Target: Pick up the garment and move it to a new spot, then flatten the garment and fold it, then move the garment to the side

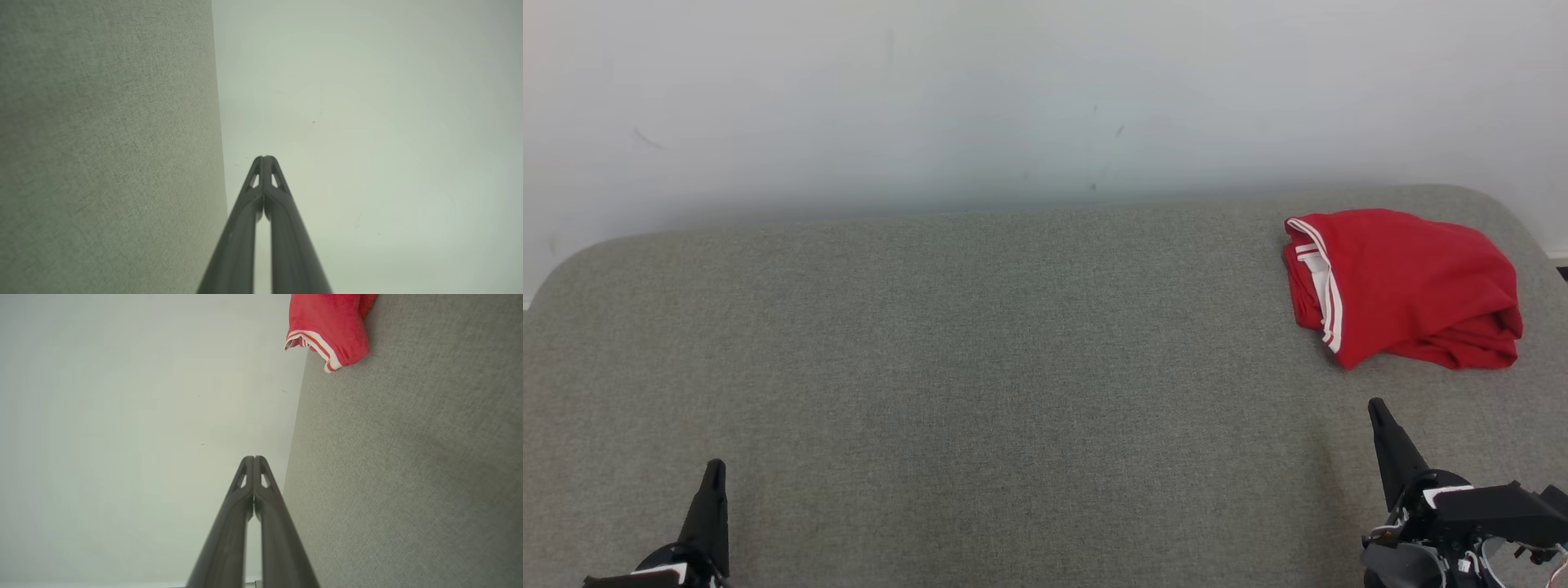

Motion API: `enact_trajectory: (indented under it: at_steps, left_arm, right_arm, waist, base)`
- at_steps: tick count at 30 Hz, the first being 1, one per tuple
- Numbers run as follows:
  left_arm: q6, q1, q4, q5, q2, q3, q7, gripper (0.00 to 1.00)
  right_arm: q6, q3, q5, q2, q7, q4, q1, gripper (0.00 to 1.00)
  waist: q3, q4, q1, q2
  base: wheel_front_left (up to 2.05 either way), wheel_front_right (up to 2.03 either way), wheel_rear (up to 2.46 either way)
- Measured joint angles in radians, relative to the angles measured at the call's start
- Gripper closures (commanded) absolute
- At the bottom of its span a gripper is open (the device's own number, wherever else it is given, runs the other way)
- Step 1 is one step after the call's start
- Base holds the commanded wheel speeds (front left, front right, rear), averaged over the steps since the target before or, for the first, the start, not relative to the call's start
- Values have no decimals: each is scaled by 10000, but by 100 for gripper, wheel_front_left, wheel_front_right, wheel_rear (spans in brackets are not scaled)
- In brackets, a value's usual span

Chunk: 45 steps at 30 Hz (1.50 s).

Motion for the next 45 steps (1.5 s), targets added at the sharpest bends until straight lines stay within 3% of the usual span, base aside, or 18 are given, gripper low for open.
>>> enact_trajectory:
  at_steps: [45]
  left_arm:
    - [0,-5,15,-2,-2,-2,0,100]
  right_arm:
    - [13,2,0,0,0,27,-2,100]
  waist:
    - [-2,0,0,0]
  base:
    - [0,0,0]
